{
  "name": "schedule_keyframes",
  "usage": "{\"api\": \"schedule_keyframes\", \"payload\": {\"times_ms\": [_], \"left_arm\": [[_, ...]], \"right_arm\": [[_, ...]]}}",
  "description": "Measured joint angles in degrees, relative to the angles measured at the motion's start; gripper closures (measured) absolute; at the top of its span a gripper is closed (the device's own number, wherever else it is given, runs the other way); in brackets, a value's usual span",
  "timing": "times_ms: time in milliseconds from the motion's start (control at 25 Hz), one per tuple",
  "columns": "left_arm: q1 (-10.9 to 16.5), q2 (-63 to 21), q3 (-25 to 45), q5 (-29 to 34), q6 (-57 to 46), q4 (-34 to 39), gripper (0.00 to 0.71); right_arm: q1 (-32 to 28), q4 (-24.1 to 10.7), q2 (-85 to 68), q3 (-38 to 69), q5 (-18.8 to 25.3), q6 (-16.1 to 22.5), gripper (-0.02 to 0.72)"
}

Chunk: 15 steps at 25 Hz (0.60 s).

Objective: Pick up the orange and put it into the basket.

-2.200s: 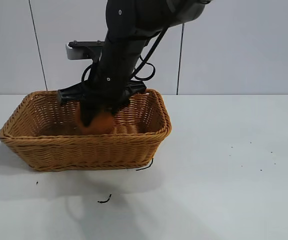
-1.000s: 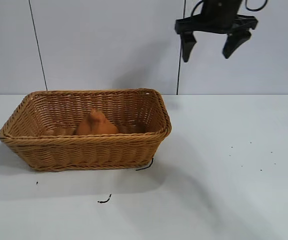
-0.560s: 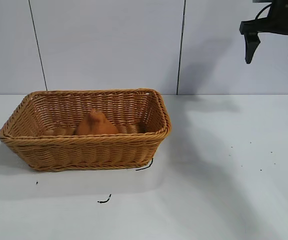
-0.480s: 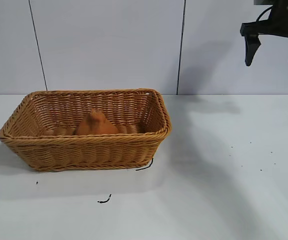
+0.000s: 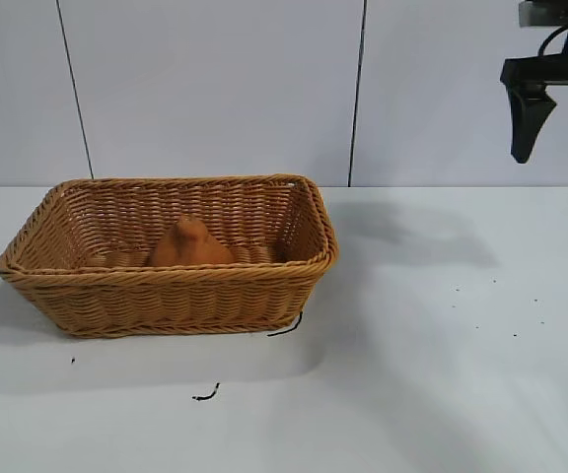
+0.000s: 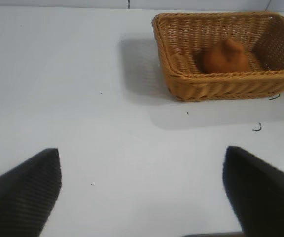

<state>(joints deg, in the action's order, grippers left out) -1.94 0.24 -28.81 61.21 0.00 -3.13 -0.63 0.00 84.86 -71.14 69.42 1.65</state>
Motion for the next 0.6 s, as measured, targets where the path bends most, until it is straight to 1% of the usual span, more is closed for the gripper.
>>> {"api": "schedule_keyframes", "payload": {"times_ms": [40,80,120,360,520,600], "left_arm": [[0.00,0.00,0.00,0.00,0.00,0.00,0.071],[0.00,0.00,0.00,0.00,0.00,0.00,0.071],[0.00,0.00,0.00,0.00,0.00,0.00,0.071],[0.00,0.00,0.00,0.00,0.00,0.00,0.071],[0.00,0.00,0.00,0.00,0.00,0.00,0.071],[0.00,0.00,0.00,0.00,0.00,0.00,0.071]], "right_arm": [[0.00,0.00,0.00,0.00,0.00,0.00,0.008],[0.00,0.00,-3.63,2.96,0.00,-0.07,0.008],[0.00,0.00,-10.21,8.25,0.06,-0.07,0.008],[0.00,0.00,-28.81,21.91,-0.51,-0.21,0.008],[0.00,0.00,-39.77,28.78,-3.69,-0.32,0.008],[0.00,0.00,-47.76,33.61,-6.31,-0.76,0.008]]}}
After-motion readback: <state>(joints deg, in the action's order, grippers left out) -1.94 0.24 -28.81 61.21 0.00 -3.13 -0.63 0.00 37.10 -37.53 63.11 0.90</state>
